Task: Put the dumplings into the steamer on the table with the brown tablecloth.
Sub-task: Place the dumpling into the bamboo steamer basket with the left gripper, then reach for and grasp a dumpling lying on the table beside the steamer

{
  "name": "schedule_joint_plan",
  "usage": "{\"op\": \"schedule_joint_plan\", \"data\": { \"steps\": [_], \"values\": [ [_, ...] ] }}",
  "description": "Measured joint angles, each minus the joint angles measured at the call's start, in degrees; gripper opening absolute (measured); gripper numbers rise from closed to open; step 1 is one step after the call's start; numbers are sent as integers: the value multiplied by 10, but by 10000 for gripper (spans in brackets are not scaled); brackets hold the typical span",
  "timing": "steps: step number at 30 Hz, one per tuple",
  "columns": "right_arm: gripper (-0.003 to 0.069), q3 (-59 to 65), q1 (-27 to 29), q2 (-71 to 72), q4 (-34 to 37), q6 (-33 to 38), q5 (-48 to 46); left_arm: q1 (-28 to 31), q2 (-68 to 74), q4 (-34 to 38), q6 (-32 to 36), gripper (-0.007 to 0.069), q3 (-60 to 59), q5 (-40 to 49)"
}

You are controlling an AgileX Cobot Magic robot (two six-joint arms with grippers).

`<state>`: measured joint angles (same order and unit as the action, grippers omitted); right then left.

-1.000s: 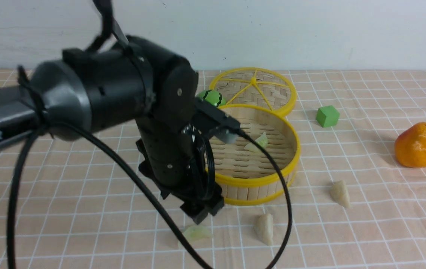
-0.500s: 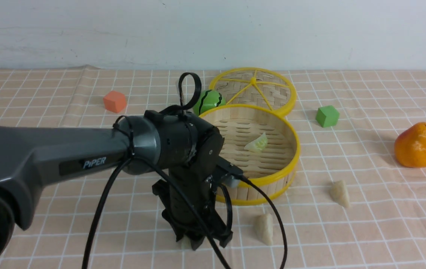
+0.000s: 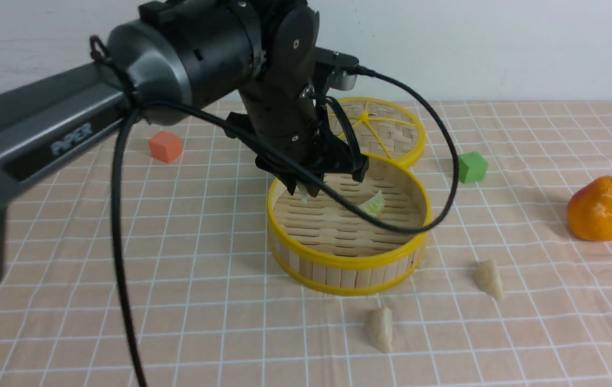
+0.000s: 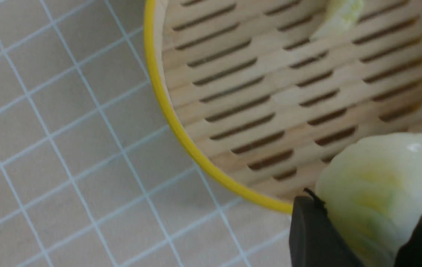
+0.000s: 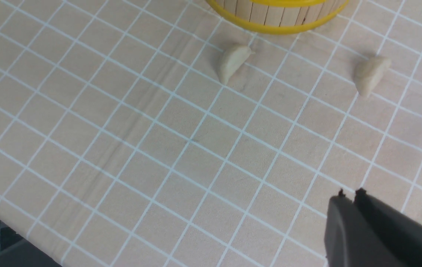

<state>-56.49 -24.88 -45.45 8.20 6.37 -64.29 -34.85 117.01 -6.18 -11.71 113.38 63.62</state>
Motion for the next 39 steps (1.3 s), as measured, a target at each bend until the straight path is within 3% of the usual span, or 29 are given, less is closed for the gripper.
{"op": "schedule_joint_plan", "data": {
  "steps": [7,13,21,26,30,35,37,38,39],
  "values": [
    [32,0,0,-11,7,0,-10,26,168,0,-48,189,141,10],
    [32,0,0,-20,3,0,-21,28,212,1,-58,201,162,-16],
    [32,-31,0,-71,0,0,-28,28,155,6,-61,476,162,1],
    [32,-90,-1,-138,-4,0,-42,28,32,-7,-51,523,163,29],
    [32,-123,-29,-200,-16,1,-52,28,-77,-25,-46,467,161,66],
    [32,-146,-121,-303,-32,-7,-27,28,-253,-41,-41,232,80,78],
    [34,-147,-134,-325,-31,-12,-12,28,-283,-42,-41,184,47,78],
    [36,-148,-143,-352,-27,-19,13,28,-333,-42,-43,101,-6,78],
    [39,-148,-145,-362,-26,-24,23,28,-359,-42,-44,76,-29,78]
  ]
}}
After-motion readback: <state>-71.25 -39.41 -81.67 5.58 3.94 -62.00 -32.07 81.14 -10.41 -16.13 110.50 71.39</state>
